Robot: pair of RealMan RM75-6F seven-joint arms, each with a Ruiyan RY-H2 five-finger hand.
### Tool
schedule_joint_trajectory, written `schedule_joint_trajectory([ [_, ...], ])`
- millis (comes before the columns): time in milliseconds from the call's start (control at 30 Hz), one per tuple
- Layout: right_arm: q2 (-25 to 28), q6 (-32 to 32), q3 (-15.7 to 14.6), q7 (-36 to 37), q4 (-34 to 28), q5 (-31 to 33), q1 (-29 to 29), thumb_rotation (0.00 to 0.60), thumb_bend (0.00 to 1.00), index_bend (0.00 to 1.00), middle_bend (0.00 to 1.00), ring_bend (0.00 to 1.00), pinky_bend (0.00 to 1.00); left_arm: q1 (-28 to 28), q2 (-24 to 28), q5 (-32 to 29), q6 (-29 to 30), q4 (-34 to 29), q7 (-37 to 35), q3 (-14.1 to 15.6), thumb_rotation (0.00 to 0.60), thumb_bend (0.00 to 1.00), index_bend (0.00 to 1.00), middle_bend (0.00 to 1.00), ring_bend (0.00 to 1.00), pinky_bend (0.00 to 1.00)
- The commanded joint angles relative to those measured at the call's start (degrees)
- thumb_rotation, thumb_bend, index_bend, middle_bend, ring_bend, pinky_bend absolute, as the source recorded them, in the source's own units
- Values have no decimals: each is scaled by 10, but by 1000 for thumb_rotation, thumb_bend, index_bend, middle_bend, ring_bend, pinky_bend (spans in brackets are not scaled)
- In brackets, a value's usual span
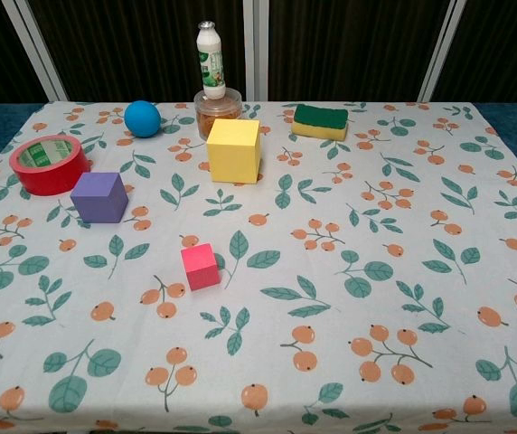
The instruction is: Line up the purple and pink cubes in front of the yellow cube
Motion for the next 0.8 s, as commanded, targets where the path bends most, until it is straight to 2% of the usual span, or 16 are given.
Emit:
schedule_joint_trajectory([
  [33,0,2,1,0,0,0,0,600,157,36,81,0,102,3,-6,3,11,5,2,-3,600,55,195,180,156,284],
  [500,8,19,-4,13,-2,-12,-10,600,158,37,81,0,102,1,-11,20,20,2,-25,-1,600,54,195,180,156,284],
  [800,16,23,2,10,-8,-17,-7,600,157,36,81,0,102,-52,-10,46,-8,10,-103,-35,600,61,222,229,156,284],
])
